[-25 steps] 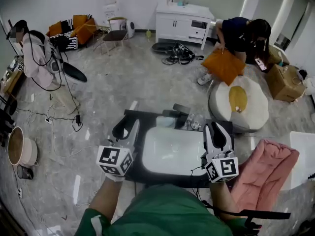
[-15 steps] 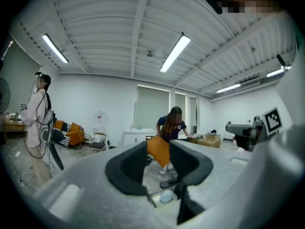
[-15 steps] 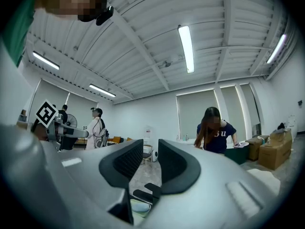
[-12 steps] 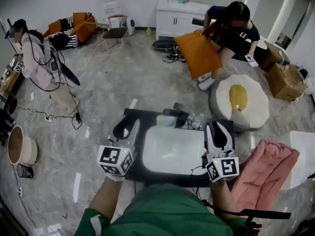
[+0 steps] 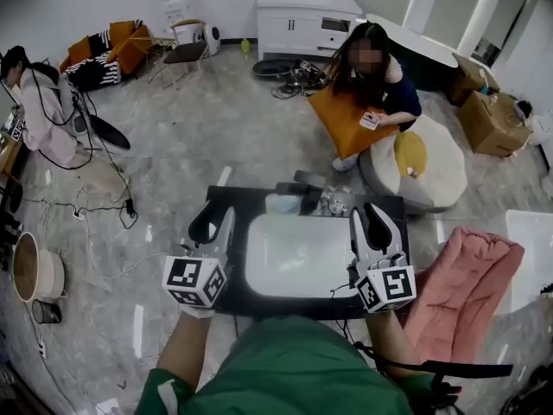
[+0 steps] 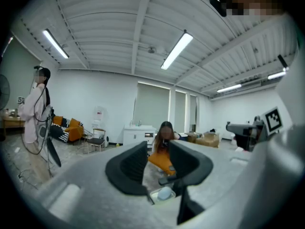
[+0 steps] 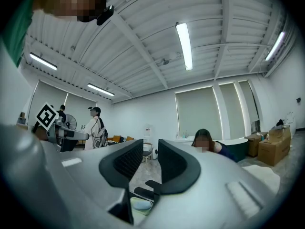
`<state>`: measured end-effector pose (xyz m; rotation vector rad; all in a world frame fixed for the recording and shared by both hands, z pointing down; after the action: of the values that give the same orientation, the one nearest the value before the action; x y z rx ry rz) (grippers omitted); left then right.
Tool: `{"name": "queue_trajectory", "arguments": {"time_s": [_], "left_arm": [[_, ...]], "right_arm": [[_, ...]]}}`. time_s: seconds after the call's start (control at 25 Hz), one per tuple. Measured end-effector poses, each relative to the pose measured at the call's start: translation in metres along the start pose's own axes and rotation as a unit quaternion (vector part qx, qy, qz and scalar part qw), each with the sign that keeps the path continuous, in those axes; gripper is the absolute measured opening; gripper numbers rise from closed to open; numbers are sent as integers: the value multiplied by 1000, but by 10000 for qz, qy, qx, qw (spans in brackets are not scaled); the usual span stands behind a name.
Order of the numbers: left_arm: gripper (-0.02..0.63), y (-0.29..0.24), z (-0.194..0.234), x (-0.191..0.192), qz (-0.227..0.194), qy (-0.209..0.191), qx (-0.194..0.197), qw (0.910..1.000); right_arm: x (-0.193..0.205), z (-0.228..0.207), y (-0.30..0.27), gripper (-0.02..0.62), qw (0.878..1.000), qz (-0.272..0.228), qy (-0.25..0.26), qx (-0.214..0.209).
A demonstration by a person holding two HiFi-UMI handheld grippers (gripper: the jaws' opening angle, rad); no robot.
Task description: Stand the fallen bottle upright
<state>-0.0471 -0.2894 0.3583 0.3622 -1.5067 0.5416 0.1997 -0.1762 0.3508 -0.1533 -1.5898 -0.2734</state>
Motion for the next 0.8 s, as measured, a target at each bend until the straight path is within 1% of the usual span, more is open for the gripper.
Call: {"name": "queue_trajectory", "arguments": {"time_s": [0.4,0.8], "left_arm": [[138,-10,-5,3,70,16,90,9999],[138,-12,-6,5,129,24,109,9999]], "right_arm": [[3,-7,2,98,9999,28,-39,96],[5,-7,2,97,9999,83,-44,105]]}}
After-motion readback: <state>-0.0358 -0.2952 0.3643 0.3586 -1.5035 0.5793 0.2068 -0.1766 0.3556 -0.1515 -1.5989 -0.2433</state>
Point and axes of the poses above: the fingertips, and each gripper's own axes: y backward along the fingers, z to its left, x out of its underside, the point moved 1 cm from there along y, backward along the fingers, and after that the axes turned 12 degrees about -x, right-handed, at the moved point
